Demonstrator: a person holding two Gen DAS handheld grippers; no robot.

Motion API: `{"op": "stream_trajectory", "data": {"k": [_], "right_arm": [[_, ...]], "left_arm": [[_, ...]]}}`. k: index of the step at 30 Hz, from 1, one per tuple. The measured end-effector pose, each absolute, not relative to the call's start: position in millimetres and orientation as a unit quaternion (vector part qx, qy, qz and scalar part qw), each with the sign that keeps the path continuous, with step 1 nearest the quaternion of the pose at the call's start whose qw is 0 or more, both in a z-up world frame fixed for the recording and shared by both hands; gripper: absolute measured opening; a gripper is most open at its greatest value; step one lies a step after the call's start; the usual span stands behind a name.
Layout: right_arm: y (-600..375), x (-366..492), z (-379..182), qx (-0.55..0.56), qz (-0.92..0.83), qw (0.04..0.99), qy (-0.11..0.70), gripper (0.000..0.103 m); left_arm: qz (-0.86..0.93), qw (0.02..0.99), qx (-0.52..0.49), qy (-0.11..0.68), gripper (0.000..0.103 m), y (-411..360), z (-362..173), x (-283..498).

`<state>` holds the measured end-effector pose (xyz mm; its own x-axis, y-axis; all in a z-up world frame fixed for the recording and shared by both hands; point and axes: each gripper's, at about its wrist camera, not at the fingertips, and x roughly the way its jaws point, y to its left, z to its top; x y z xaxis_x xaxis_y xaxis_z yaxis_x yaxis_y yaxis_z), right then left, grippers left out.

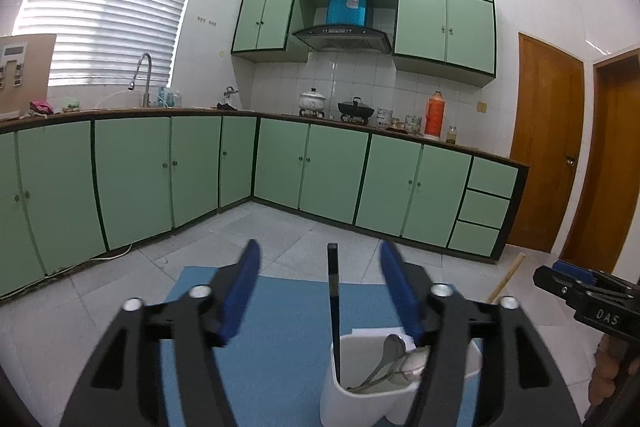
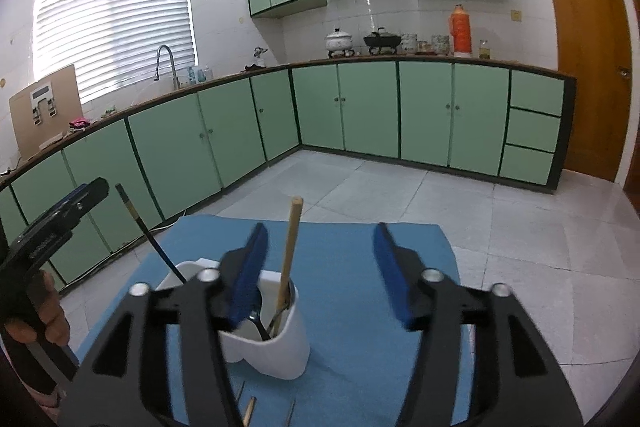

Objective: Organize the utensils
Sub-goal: 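Move both open tools back toward the remaining chopsticks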

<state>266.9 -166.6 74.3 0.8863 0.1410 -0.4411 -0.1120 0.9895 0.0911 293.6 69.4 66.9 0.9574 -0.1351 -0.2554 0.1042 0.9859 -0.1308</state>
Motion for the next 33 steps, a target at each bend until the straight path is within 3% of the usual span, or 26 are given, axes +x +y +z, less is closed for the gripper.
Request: {"op": "stream_trajectory", "data": {"k": [4, 8, 18, 33], "right_arm": [[-169.1, 246.6, 66.8, 0.030, 0.057, 0.973, 0.223, 0.079], [-171.7, 225.2, 56.6, 0.036, 0.056, 0.973, 0.222, 0.089], [-164.1, 170.7, 29.4, 0.026, 0.063, 0.971, 0.231, 0.090], [-145.9, 96.8, -28.4, 0.024, 0.065, 0.961, 0.268, 0.090]], "left_arm": [[-0.060, 0.988, -0.057, 0.129, 0.082, 70.5, 64.0, 273.7], [-0.059, 0.989, -0.044, 0.128, 0.088, 67.7, 55.4, 252.5], [-0.063, 0.986, -0.032, 0.150, 0.096, 64.1, 25.6, 204.9], [-0.055, 0.978, -0.004, 0.201, 0.096, 65.6, -29.3, 143.3]]}}
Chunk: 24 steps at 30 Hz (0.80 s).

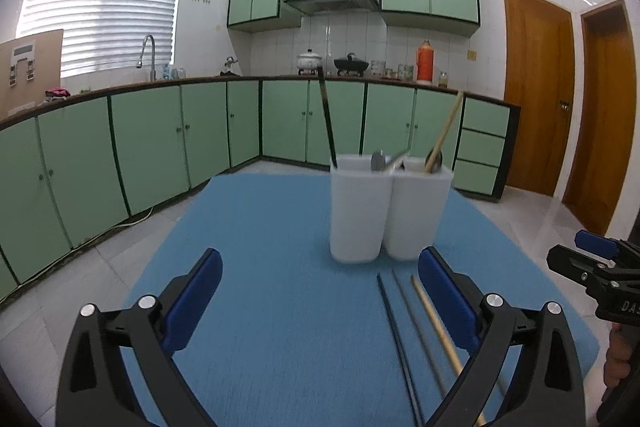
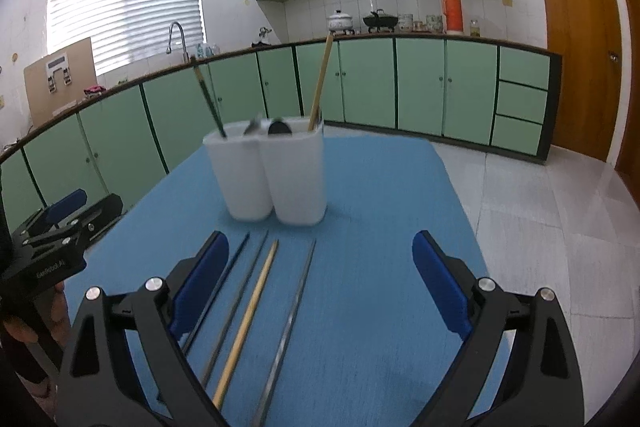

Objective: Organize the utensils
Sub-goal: 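Move both open tools back toward the remaining chopsticks, then grasp a grey chopstick with the right tool while the left tool grasps a black chopstick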

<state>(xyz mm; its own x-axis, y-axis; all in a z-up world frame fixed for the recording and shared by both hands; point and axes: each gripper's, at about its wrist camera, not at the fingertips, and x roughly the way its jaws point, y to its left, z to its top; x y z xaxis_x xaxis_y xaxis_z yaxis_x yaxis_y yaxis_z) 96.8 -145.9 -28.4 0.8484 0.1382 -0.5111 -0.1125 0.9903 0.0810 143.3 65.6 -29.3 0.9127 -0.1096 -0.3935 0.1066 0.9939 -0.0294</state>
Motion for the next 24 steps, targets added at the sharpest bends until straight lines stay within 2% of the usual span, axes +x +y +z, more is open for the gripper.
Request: {"op": "stream_trajectory", "data": {"k": [15, 18, 24], "right_arm": [[-127.1, 29.7, -93.8, 0.010, 0.023, 0.963, 0.270, 0.090], [-124.1, 20.6, -102.7, 0.010, 0.019, 0.963, 0.270, 0.080], [-119.3, 3.3, -115.0, 0.009, 0.023, 0.965, 0.263, 0.071]], "left_arm": [[-0.050, 0.970, 0.019, 0.238, 0.096, 75.8, -87.0, 87.2], [-0.048, 0.969, 0.021, 0.240, 0.096, 76.7, -93.1, 79.3], [-0.047, 0.969, 0.019, 0.241, 0.096, 79.5, -99.5, 64.5]]}}
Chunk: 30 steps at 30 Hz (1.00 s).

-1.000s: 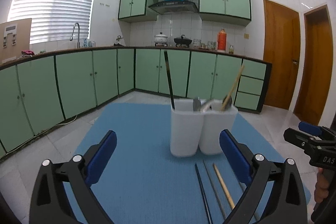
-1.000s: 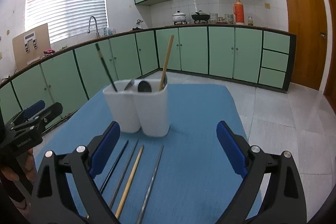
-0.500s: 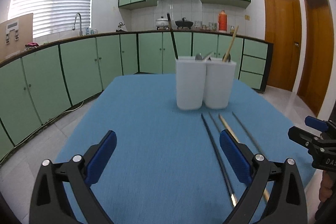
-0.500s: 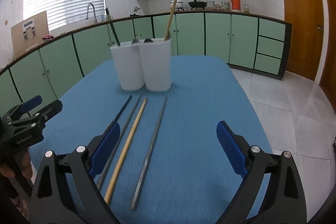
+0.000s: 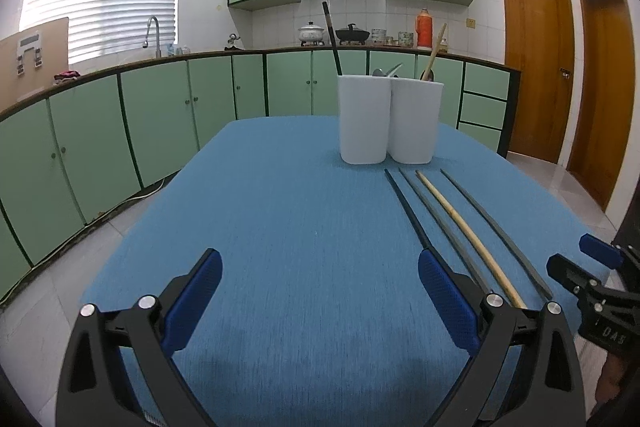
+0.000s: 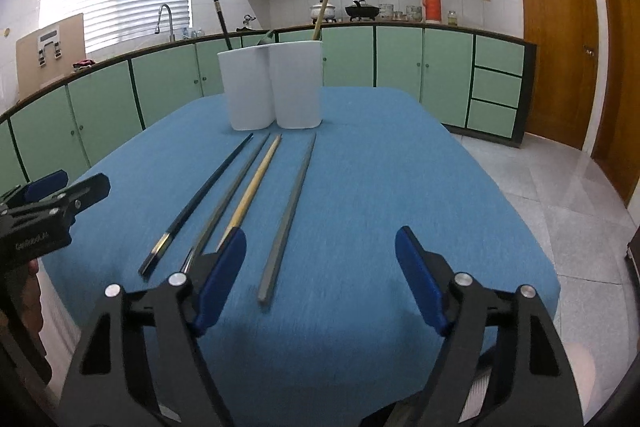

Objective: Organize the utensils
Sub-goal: 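Grasp a grey chopstick with the right tool while the left tool grasps a black chopstick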

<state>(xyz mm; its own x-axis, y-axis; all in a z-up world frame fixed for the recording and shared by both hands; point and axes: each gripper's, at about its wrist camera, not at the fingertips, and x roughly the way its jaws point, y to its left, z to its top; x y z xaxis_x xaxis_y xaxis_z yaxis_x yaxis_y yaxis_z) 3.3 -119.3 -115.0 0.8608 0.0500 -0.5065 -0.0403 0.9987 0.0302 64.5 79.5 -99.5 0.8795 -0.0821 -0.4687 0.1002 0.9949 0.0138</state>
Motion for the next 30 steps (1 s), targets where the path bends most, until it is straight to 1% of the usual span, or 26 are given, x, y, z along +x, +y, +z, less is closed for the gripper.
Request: {"op": "stream_trajectory", "data": {"k": [1, 4, 5, 7, 11, 13, 14, 18, 21, 23, 25, 30], "right_arm": [[-117.9, 0.9, -118.1, 0.010, 0.024, 0.964, 0.264, 0.066], [-112.0, -5.1, -124.4, 0.008, 0.028, 0.965, 0.262, 0.057], [-109.0, -7.7, -127.2, 0.004, 0.027, 0.965, 0.259, 0.055], [-104.1, -12.3, -131.1, 0.001, 0.027, 0.967, 0.254, 0.048], [-98.5, -15.8, -133.4, 0.002, 0.030, 0.968, 0.248, 0.038], [-96.7, -16.5, -135.4, 0.006, 0.033, 0.968, 0.247, 0.031], [-96.3, -16.1, -136.7, 0.008, 0.034, 0.968, 0.247, 0.029], [-94.7, -16.2, -137.6, 0.005, 0.031, 0.970, 0.242, 0.017], [-93.5, -14.9, -138.6, 0.004, 0.029, 0.971, 0.239, 0.015], [-91.8, -14.8, -139.5, -0.001, 0.027, 0.971, 0.236, 0.012], [-90.8, -15.8, -140.3, -0.007, 0.026, 0.972, 0.233, 0.006], [-96.5, -18.5, -139.6, -0.003, 0.019, 0.973, 0.230, 0.005]], "left_arm": [[-0.047, 0.969, 0.019, 0.240, 0.096, 79.2, -99.4, 64.7], [-0.048, 0.969, 0.018, 0.240, 0.096, 78.7, -102.6, 57.4], [-0.048, 0.969, 0.017, 0.241, 0.096, 78.6, -103.6, 54.8], [-0.049, 0.969, 0.018, 0.240, 0.096, 77.6, -104.4, 50.7], [-0.051, 0.969, 0.019, 0.239, 0.096, 76.3, -104.1, 44.0], [-0.052, 0.970, 0.019, 0.238, 0.096, 74.7, -103.4, 42.8], [-0.052, 0.970, 0.019, 0.238, 0.096, 74.6, -103.4, 42.0], [-0.053, 0.970, 0.018, 0.238, 0.096, 74.4, -103.2, 41.8], [-0.054, 0.969, 0.018, 0.239, 0.096, 73.0, -103.3, 40.7], [-0.056, 0.969, 0.019, 0.239, 0.096, 71.2, -103.8, 39.3], [-0.059, 0.969, 0.020, 0.240, 0.096, 67.5, -104.7, 36.8], [-0.070, 0.967, 0.021, 0.245, 0.096, 58.3, -107.8, 32.0]]}}
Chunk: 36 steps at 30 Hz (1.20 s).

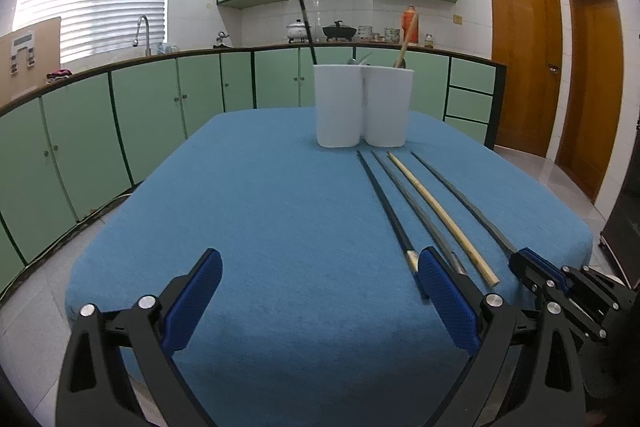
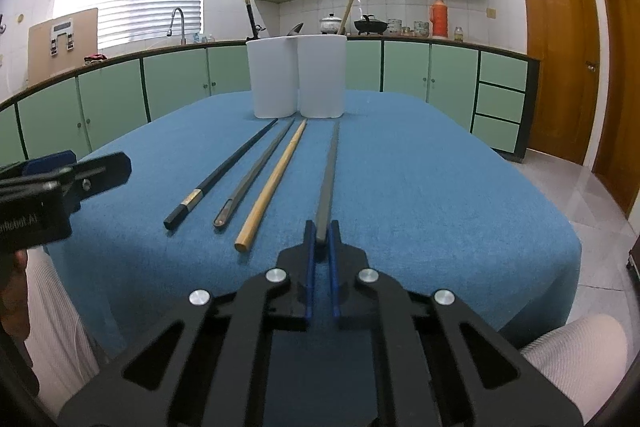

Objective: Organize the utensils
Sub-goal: 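Grasp a grey chopstick with the right tool while the left tool grasps a black chopstick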

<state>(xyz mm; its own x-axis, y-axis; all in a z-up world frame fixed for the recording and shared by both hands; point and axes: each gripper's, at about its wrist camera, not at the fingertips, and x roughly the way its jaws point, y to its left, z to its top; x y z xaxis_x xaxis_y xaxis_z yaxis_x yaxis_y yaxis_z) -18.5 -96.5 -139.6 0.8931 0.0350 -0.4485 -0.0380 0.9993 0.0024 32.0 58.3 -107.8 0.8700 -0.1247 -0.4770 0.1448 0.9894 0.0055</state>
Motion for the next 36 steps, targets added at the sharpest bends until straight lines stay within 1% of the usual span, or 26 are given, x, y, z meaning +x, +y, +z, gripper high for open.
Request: {"op": "stream_trajectory", "data": {"k": [2, 10, 13, 14, 16, 20, 22, 23, 25, 27, 36], "right_arm": [[-104.4, -19.2, -138.0, 0.005, 0.012, 0.973, 0.231, 0.005], [-125.2, -26.8, -137.6, 0.021, 0.001, 0.973, 0.231, 0.005], [-129.0, -27.4, -137.9, 0.025, 0.001, 0.972, 0.232, 0.005], [-130.2, -27.3, -138.1, 0.026, 0.001, 0.972, 0.232, 0.005], [-132.4, -27.6, -138.9, 0.027, 0.001, 0.972, 0.233, 0.005], [-136.1, -27.1, -139.5, 0.030, 0.002, 0.972, 0.235, 0.005], [-136.7, -28.1, -139.8, 0.029, 0.003, 0.972, 0.234, 0.005], [-136.9, -28.6, -139.5, 0.029, 0.003, 0.972, 0.234, 0.005], [-137.0, -27.7, -138.8, 0.028, 0.004, 0.972, 0.234, 0.005], [-136.9, -27.5, -139.1, 0.028, 0.004, 0.972, 0.234, 0.005], [-137.5, -27.3, -138.2, 0.028, 0.002, 0.972, 0.233, 0.005]], "left_arm": [[-0.077, 0.966, 0.021, 0.247, 0.094, 53.5, -109.6, 29.5], [-0.102, 0.958, 0.030, 0.265, 0.073, 29.1, -119.9, 27.5], [-0.105, 0.956, 0.031, 0.273, 0.059, 22.2, -124.9, 29.8], [-0.105, 0.955, 0.031, 0.275, 0.057, 21.0, -126.1, 31.1], [-0.105, 0.953, 0.026, 0.282, 0.047, 18.8, -129.4, 33.6], [-0.101, 0.955, 0.025, 0.277, 0.039, 16.1, -130.8, 32.6], [-0.100, 0.956, 0.025, 0.275, 0.028, 12.8, -131.8, 32.6], [-0.100, 0.956, 0.026, 0.275, 0.026, 11.3, -132.4, 32.4], [-0.101, 0.956, 0.029, 0.273, 0.016, 7.1, -132.7, 32.2], [-0.103, 0.956, 0.031, 0.273, 0.008, 4.7, -132.7, 32.2], [-0.095, 0.958, 0.037, 0.268, 0.007, 4.0, -127.0, 29.7]]}}
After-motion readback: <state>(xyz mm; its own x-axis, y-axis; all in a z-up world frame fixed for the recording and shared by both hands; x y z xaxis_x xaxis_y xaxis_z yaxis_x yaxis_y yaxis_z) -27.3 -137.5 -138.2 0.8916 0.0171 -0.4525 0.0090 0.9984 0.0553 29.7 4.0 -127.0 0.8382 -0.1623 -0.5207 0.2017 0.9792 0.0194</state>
